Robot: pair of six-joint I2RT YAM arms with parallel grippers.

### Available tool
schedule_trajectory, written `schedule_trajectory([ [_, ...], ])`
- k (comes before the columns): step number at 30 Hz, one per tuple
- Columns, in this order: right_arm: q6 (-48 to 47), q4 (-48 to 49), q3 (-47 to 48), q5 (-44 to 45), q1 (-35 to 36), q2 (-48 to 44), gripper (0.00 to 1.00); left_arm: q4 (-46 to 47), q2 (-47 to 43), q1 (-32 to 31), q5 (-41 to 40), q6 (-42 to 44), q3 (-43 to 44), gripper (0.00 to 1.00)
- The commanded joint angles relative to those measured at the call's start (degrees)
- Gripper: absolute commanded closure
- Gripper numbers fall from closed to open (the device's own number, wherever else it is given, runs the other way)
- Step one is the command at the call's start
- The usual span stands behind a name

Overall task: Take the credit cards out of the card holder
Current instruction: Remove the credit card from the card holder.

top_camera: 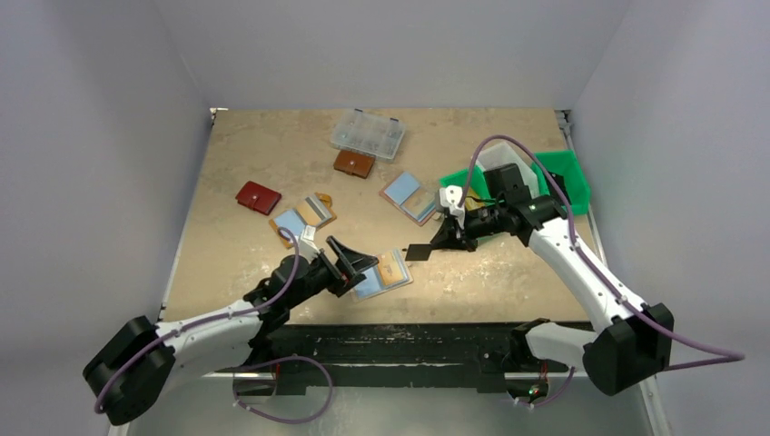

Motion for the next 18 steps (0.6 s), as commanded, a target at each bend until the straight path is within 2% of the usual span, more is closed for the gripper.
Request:
schedule_trajectory([
  [1, -4.9, 5.5, -3.4, 1.6, 0.0, -3.6, 1.00, 9.6, 5.4, -3.4, -1.6, -14.3, 8.0, 0.04],
  [4, -8.7, 7.3, -6.6, 1.6, 0.1, -5.9, 1.00, 5.9, 7.1, -4.4, -4.2, -18.6, 10.8, 0.05],
  [8, -10.8, 11.8, -10.7, 1.8, 0.3, -9.3, 1.00, 8.4, 9.1, -5.8, -7.6, -22.2, 10.8, 0.09],
  [18, -9.8, 16.0, -12.1, 6.1, 2.2, -9.7, 1.00, 12.3, 17.6, -8.6, -6.5, -25.2, 15.2, 0.13],
])
